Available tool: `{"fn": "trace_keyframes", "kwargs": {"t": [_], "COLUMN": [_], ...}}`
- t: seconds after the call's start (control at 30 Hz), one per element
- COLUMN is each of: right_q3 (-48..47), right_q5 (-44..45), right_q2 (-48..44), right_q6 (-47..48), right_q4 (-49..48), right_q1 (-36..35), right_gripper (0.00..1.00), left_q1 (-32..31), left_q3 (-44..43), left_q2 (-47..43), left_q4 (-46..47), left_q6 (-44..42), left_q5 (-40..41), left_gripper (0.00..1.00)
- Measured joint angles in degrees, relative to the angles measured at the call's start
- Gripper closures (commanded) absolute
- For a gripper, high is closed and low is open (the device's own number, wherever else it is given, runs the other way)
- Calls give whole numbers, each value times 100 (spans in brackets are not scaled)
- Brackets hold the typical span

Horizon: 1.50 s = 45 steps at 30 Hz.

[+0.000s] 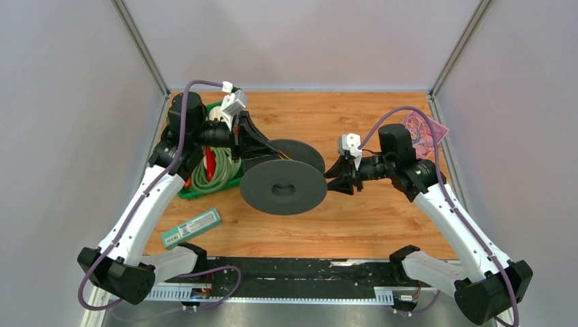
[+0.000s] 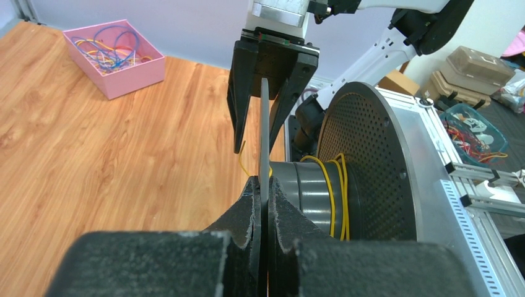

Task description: Wrap the cables

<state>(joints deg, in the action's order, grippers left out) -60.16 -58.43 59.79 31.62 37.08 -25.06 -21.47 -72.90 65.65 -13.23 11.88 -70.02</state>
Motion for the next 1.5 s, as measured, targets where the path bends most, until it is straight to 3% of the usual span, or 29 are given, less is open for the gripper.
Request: {"fn": "trace_keyframes", "kwargs": {"t": [0.2, 0.27, 0.33, 0.37, 0.6, 0.8, 1.07, 1.23, 1.5], "right_q3": [0, 0, 0, 0, 39, 175, 649, 756, 356], "right_q5": [57, 90, 111, 127, 345, 737, 1950, 2999, 4356], "right_q2": [0, 0, 0, 0, -42, -348, -802, -317, 649], "right_q6": [-4, -9, -28, -35, -140, -658, -2754, -3888, -4162], "right_q4": [-4, -9, -28, -52, -101, -424, -2610, -4019, -4903], "right_q1": [-4, -7, -7, -7, -7, 9, 2, -188, -728], "right_gripper": [74, 83, 98, 100, 100, 100, 100, 100, 100], "left_q1": [-20, -20, -20, -20, 7, 149, 55, -210, -590], "left_q3": [0, 0, 0, 0, -103, -750, -975, -1434, -1604], "left_q2": [4, 4, 4, 4, 155, 850, 1217, 1698, 2138], "left_q4": [57, 68, 68, 70, 400, 1349, 1145, 719, 402], "left_q6": [26, 39, 52, 68, 643, 2065, 4151, 5080, 5530], "left_q5": [0, 0, 2, 4, 431, 1589, 4317, 5539, 6684], "left_gripper": [100, 100, 100, 100, 100, 100, 100, 100, 100]}}
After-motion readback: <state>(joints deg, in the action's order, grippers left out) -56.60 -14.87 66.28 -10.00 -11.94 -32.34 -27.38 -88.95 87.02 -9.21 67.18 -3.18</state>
